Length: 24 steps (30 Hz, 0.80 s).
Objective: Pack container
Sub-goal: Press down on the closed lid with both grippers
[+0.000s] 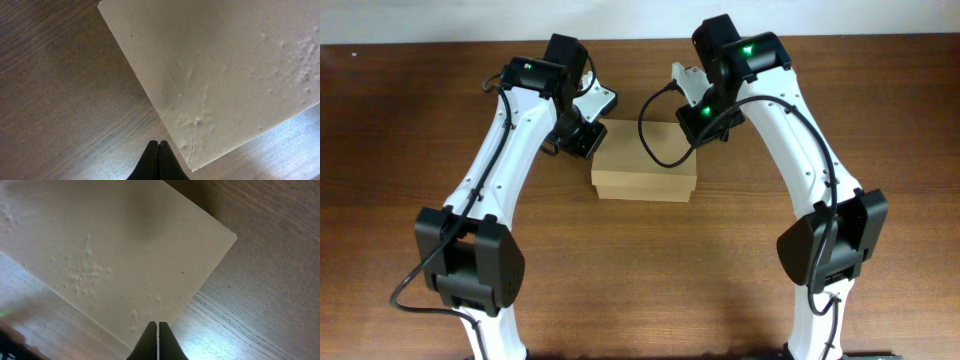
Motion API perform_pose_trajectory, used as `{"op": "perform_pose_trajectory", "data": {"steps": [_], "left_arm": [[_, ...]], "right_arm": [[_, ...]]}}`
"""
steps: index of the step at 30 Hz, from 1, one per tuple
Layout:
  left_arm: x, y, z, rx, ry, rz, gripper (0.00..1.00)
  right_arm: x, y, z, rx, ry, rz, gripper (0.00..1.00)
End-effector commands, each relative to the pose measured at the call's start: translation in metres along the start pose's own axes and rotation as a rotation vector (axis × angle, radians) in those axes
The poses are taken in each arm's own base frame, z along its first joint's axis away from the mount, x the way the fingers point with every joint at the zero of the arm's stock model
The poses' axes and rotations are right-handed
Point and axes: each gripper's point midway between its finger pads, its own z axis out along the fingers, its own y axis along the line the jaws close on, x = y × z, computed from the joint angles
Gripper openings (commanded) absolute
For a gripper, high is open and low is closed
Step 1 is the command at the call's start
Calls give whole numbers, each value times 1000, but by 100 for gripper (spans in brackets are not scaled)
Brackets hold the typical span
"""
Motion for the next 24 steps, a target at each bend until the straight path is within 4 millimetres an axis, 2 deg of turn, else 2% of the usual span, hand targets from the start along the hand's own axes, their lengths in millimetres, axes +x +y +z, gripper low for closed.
{"op": "perform_pose_trajectory", "data": {"steps": [1,3,4,6,8,11,12,18,21,24], "left_arm": [[2,1,2,2,5,-5,2],[2,1,2,1,6,-6,2],[2,1,2,2,8,-6,2],[2,1,1,2,7,-6,2],[2,1,0,2,3,-6,2],[1,-1,-5,3,-11,-4,2],[-1,-1,-6,3,-21,-2,2],[-11,-18,-1,0,-42,64,2],[-7,-30,10,11,-17,89,2],[-3,-31,17,-3,1,98,2]], "right_arm": [[3,5,-25,40,-42,-42,4],[6,14,-49,93,-84,-73,4],[8,21,-68,129,-123,-90,4],[25,32,-99,146,-153,-101,4],[44,36,-108,145,-161,-97,4],[76,35,-87,143,-162,-89,4],[79,30,-81,163,-185,-75,4],[81,13,-23,120,-158,-11,4],[77,7,-9,109,-139,4,4],[70,4,2,102,-139,4,4]]}}
